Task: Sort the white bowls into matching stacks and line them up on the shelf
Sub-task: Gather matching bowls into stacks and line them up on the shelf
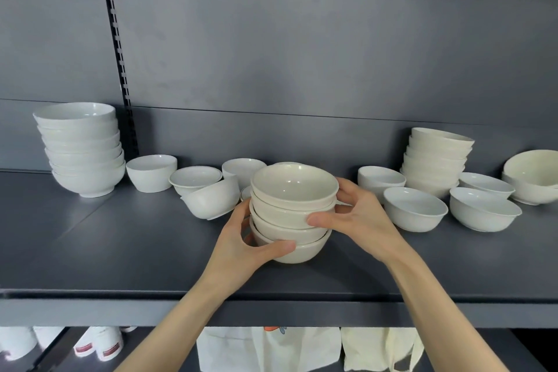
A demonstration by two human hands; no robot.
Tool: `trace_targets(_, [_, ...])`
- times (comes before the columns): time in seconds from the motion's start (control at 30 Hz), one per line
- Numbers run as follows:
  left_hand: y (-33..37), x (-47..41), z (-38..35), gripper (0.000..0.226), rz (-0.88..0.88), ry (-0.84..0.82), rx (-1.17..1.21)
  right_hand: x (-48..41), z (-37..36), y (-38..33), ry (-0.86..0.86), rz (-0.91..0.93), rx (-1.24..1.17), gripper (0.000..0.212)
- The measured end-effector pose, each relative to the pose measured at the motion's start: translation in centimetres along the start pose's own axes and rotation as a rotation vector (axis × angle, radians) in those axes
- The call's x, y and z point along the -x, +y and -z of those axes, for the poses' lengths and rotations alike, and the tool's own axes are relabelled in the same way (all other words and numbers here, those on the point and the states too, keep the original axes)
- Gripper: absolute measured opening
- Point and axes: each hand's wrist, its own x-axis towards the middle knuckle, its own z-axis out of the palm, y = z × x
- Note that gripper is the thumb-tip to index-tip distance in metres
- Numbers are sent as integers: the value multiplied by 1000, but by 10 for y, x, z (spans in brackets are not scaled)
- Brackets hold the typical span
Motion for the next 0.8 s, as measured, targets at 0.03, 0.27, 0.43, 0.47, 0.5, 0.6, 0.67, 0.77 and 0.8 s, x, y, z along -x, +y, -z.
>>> trace_targets(0.03, [-2, 0, 0, 79, 4, -8, 9, 0, 0, 2, -1, -9, 3, 61])
trace_targets(0.27, [-6, -2, 1, 88, 11, -29, 39, -1, 0, 9, -12, -21, -15, 65])
trace_targets(0.43, [-9, -1, 3, 95, 27, -85, -4, 2, 2, 9, -72, -65, -10, 83])
trace_targets(0.47, [-9, -1, 4, 97, 27, -87, -24, 3, 2, 9, -84, -76, -14, 84])
trace_targets(0.5, [-8, -2, 4, 98, 24, -82, -43, 3, 2, 9, -87, -84, -20, 84])
trace_targets(0.6, [-6, -1, 5, 94, 10, -47, -57, 4, 1, 10, -35, -92, -14, 81])
trace_targets(0.67, [-4, 2, 6, 89, 0, -21, -61, 5, -1, 10, -15, -82, -20, 74])
trace_targets(0.77, [1, 12, 15, 85, -23, 35, -74, 6, -9, 8, -30, -63, -29, 68])
trace_targets(0.8, [2, 16, 21, 86, -21, 53, -81, 6, -14, 6, -44, -52, -37, 64])
